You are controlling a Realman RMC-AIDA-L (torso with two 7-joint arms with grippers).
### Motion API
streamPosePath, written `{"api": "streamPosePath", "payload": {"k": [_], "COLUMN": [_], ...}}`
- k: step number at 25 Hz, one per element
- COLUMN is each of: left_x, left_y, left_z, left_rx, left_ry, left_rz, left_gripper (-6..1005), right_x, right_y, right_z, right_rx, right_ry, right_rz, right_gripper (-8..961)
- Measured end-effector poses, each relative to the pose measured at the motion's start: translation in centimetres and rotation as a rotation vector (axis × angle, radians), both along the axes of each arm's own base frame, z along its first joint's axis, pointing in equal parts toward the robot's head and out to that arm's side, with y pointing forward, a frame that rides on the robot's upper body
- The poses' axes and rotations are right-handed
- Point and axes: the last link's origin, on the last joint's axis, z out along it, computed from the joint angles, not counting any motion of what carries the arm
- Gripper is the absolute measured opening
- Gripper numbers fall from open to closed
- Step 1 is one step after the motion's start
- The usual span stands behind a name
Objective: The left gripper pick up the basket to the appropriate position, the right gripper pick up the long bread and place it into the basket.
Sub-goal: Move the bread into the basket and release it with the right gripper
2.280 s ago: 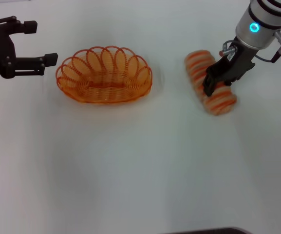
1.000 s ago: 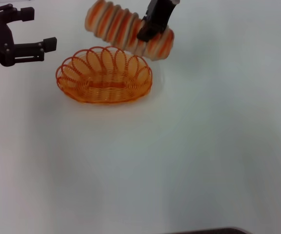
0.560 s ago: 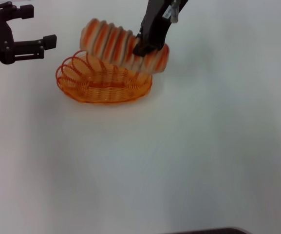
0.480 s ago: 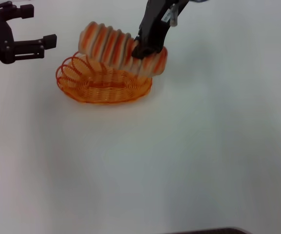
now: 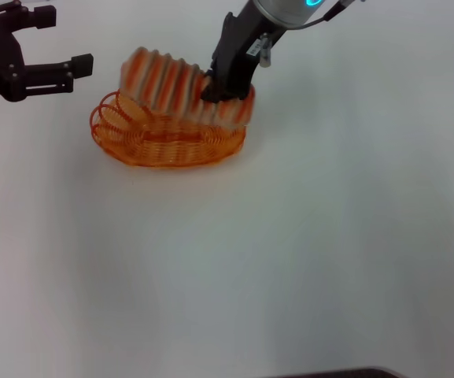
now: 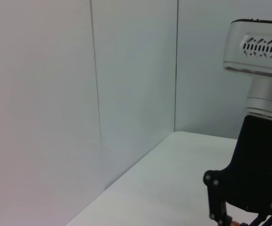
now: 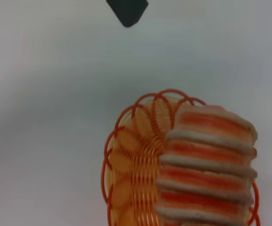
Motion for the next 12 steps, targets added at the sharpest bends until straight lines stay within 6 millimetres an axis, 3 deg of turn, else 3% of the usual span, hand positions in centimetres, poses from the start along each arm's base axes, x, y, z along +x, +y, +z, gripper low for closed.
{"api": "streamPosePath", "payload": {"k": [12], "left_x": [0.05], "left_y": [0.13], "left_z": [-0.22], "left_rx": [-0.006], "left_ry": [-0.003], "left_rz": [0.001], "left_gripper": [874], "right_x": [-0.34], "right_y": [-0.14], "right_z": [-0.70], "right_rx": [-0.012], "right_ry": [0.007], "right_rz": [0.030], "right_gripper": [176]}}
